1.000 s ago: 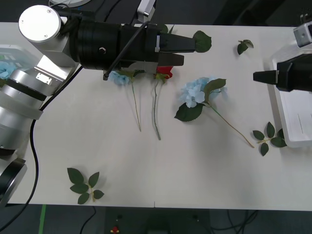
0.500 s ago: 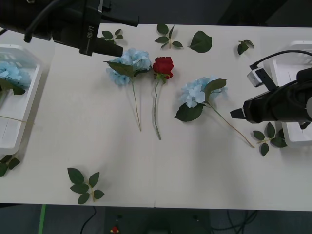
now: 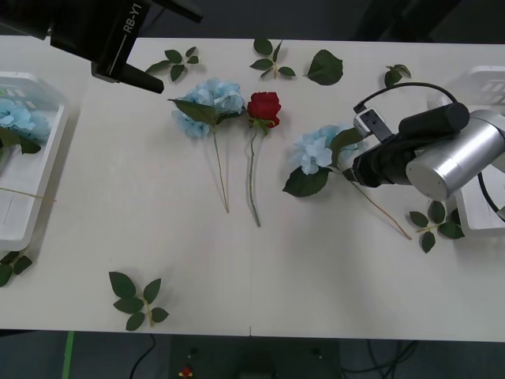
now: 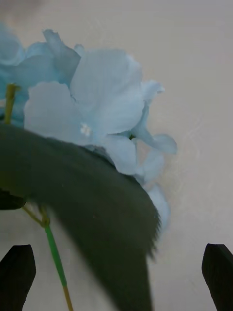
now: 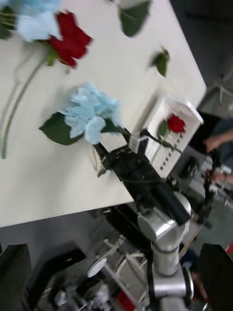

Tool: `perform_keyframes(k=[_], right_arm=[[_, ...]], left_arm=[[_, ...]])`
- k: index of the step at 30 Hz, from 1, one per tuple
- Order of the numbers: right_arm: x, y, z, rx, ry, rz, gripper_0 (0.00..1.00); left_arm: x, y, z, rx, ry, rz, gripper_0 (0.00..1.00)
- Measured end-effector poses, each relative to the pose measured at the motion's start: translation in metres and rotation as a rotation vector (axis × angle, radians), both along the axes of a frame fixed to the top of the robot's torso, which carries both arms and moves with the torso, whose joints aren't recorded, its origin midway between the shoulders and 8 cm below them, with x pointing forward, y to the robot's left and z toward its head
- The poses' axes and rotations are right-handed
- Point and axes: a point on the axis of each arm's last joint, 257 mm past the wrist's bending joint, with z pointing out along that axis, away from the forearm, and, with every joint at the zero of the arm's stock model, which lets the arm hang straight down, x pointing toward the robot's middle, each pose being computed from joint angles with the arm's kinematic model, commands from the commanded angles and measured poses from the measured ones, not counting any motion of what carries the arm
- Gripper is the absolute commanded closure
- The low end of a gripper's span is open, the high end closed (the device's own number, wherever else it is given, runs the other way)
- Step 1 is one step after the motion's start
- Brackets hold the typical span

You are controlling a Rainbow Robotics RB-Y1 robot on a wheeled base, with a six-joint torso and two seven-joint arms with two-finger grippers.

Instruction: Place the red flowers into the right box and the blue flowers into the left box. If a person shows an open palm, hand one flower to the person first, then continue sorting.

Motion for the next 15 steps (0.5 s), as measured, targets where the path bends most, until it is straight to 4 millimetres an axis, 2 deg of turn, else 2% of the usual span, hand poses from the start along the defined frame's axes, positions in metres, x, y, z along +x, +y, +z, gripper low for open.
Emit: perform_keyframes(k=[5, 11, 12, 14, 15], right_arm=[[0.013, 0.009, -0.018, -0.012, -0.023, 0.025, 0.0], [0.016, 0.008, -0.034, -0.031, -0.008, 0.025, 0.02], [0.016, 0.008, -0.034, -0.03, -0.007, 0.025, 0.2], [0.015, 0.009, -0.034, -0.029, -0.007, 0.025, 0.93], [0.015, 0.009, -0.035, -0.027, -0.006, 0.024, 1.0]], left_arm=[[0.018, 0.008, -0.046, 0.145, -0.038, 0.022, 0.0], [0.046, -0.002, -0.103, 0.21, -0.098, 0.051, 0.0], [0.051, -0.002, -0.113, 0.216, -0.101, 0.062, 0.0], [0.061, 0.0, -0.135, 0.235, -0.11, 0.084, 0.0], [0.064, 0.002, -0.144, 0.245, -0.115, 0.092, 0.0]])
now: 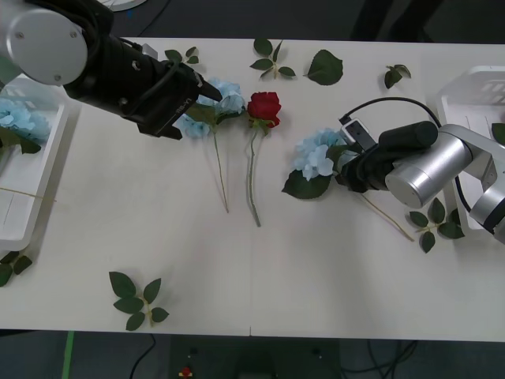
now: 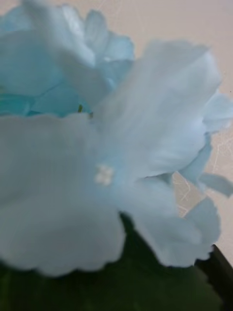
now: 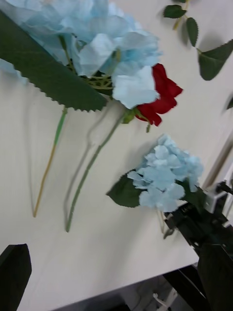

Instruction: Place the red flowers into the right box and the blue flowers into the left box. If a person shows an open palm, hand one flower to the person first, then continue sorting.

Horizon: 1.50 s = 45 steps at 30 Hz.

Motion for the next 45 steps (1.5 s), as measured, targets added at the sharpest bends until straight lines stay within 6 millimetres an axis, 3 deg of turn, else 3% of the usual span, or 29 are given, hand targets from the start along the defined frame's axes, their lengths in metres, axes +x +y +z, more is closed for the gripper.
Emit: perform_keyframes(k=[6, 13, 17, 22, 32, 37, 45], right_arm=[[-0.003, 0.004, -0.002, 0.033, 0.018, -0.01, 1.0], [-0.004, 0.007, -0.003, 0.046, 0.026, -0.012, 1.0], [-0.005, 0.007, -0.003, 0.051, 0.029, -0.013, 1.0], [-0.005, 0.009, -0.003, 0.062, 0.03, -0.012, 1.0], [-0.009, 0.024, 0.002, 0.136, 0.053, -0.014, 1.0], [-0.014, 0.047, 0.035, 0.245, 0.047, 0.016, 1.0], [-0.039, 0.068, 0.142, 0.513, -0.057, 0.069, 1.0]], left_arm=[[0.016, 0.025, -0.052, 0.101, -0.017, 0.044, 0.0], [0.033, 0.049, -0.088, 0.229, -0.053, 0.057, 0.0], [0.047, 0.058, -0.094, 0.32, -0.069, 0.053, 0.0], [0.061, 0.054, -0.091, 0.4, -0.093, 0.036, 0.0], [0.07, 0.021, -0.098, 0.48, -0.137, -0.028, 0.0], [0.06, 0.009, -0.12, 0.534, -0.137, -0.08, 0.0], [0.056, 0.014, -0.143, 0.614, -0.143, -0.113, 0.0]])
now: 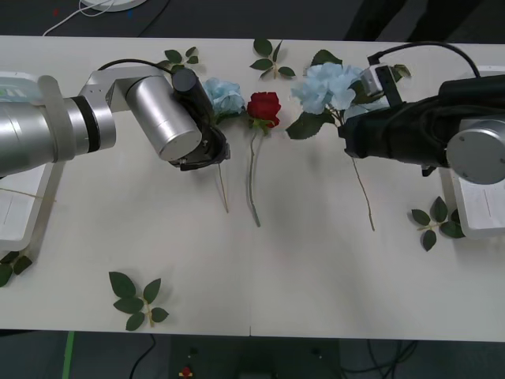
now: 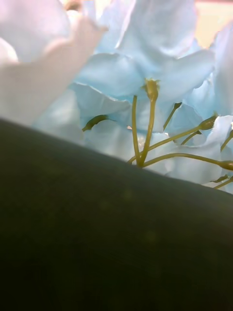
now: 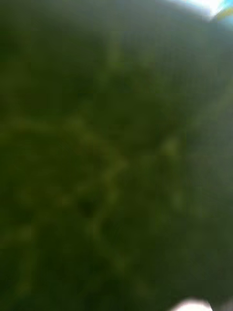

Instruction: Place the red flowers into the right box and the blue flowers into the left box. If a person shows an open palm, hand one flower to the person first, then continue sorting.

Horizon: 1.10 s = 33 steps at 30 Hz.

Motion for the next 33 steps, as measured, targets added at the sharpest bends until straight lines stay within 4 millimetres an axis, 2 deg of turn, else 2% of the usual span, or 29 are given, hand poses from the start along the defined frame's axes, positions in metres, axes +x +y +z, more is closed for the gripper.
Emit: perform_keyframes(k=[4, 8, 12, 13, 15, 16, 22, 27, 33], right_arm=[[-0.02, 0.008, 0.037, 0.143, -0.013, 0.015, 1.0], [-0.051, 0.035, 0.064, 0.367, 0.086, 0.073, 1.0], [-0.059, 0.054, 0.087, 0.506, 0.104, 0.101, 1.0], [-0.06, 0.058, 0.091, 0.531, 0.104, 0.108, 1.0], [-0.064, 0.071, 0.102, 0.593, 0.104, 0.127, 1.0], [-0.066, 0.077, 0.108, 0.618, 0.099, 0.137, 1.0], [-0.07, 0.097, 0.133, 0.635, -0.024, 0.211, 1.0], [-0.066, 0.095, 0.156, 0.548, -0.227, 0.275, 1.0], [-0.073, 0.092, 0.168, 0.546, -0.255, 0.318, 1.0]], left_arm=[[0.003, 0.009, -0.01, 0.039, -0.005, 0.007, 0.0], [0.009, 0.011, -0.018, 0.051, -0.015, 0.016, 0.0], [0.012, 0.008, -0.022, 0.052, -0.017, 0.021, 0.0], [0.011, 0.007, -0.023, 0.052, -0.017, 0.02, 0.12], [0.011, 0.005, -0.023, 0.051, -0.016, 0.018, 0.91], [0.011, 0.004, -0.023, 0.052, -0.017, 0.017, 1.0], [0.014, 0.007, -0.021, 0.068, -0.032, 0.008, 1.0], [0.014, 0.007, -0.021, 0.069, -0.033, 0.008, 1.0], [0.016, 0.008, -0.021, 0.068, -0.037, 0.012, 1.0]])
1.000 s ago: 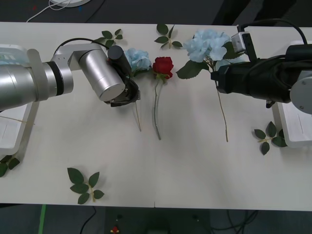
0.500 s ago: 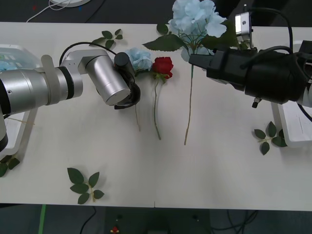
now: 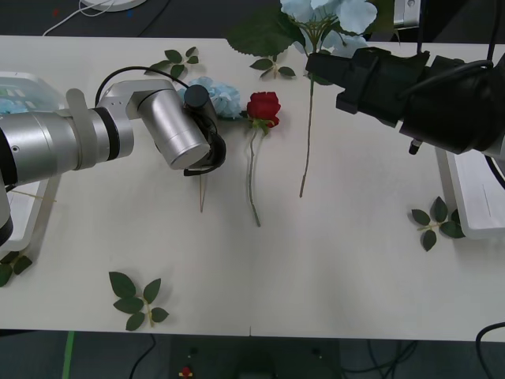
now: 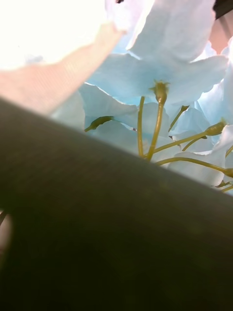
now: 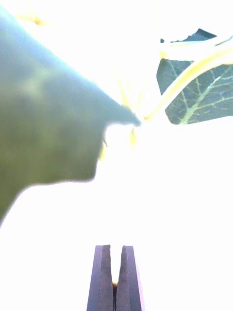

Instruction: Place the red flowers into the right box and the blue flowers into the left box. If a person shows an open palm, hand one flower to the person first, then continue sorting.

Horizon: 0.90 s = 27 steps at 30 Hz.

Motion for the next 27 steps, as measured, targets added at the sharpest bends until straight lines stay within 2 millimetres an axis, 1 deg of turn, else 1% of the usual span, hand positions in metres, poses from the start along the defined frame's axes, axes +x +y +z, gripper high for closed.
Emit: perform_keyframes(k=[2, 4, 8, 10, 13, 15, 18, 21, 24, 27], right_arm=[[-0.009, 0.0, -0.002, -0.043, -0.019, 0.041, 1.0], [-0.017, -0.002, 0.0, -0.058, -0.019, 0.078, 1.0], [-0.023, -0.009, 0.006, -0.061, -0.018, 0.101, 1.0], [-0.027, -0.009, 0.006, -0.063, -0.014, 0.114, 1.0], [-0.031, -0.006, 0.004, -0.066, -0.005, 0.134, 1.0], [-0.034, -0.004, 0.002, -0.07, -0.003, 0.144, 1.0], [-0.036, -0.002, 0.001, -0.075, -0.011, 0.155, 1.0], [-0.037, -0.001, 0.0, -0.088, -0.036, 0.159, 1.0], [-0.037, -0.001, 0.0, -0.089, -0.04, 0.16, 1.0], [-0.038, 0.0, 0.001, -0.086, -0.039, 0.163, 1.0]], left_arm=[[0.001, 0.001, 0.0, -0.001, -0.002, 0.002, 1.0], [0.002, 0.003, 0.001, 0.001, -0.004, 0.008, 1.0], [0.008, 0.011, 0.004, 0.001, -0.011, 0.029, 1.0], [0.012, 0.011, 0.009, -0.015, -0.018, 0.043, 1.0], [0.017, 0.009, 0.027, -0.059, -0.012, 0.089, 1.0], [0.02, 0.009, 0.044, -0.094, 0.001, 0.127, 1.0], [0.025, 0.012, 0.072, -0.124, 0.008, 0.139, 1.0], [0.028, 0.023, 0.095, -0.11, 0.009, 0.112, 1.0], [0.025, 0.042, 0.115, -0.097, 0.025, 0.109, 1.0], [0.022, 0.06, 0.131, -0.131, 0.047, 0.148, 1.0]])
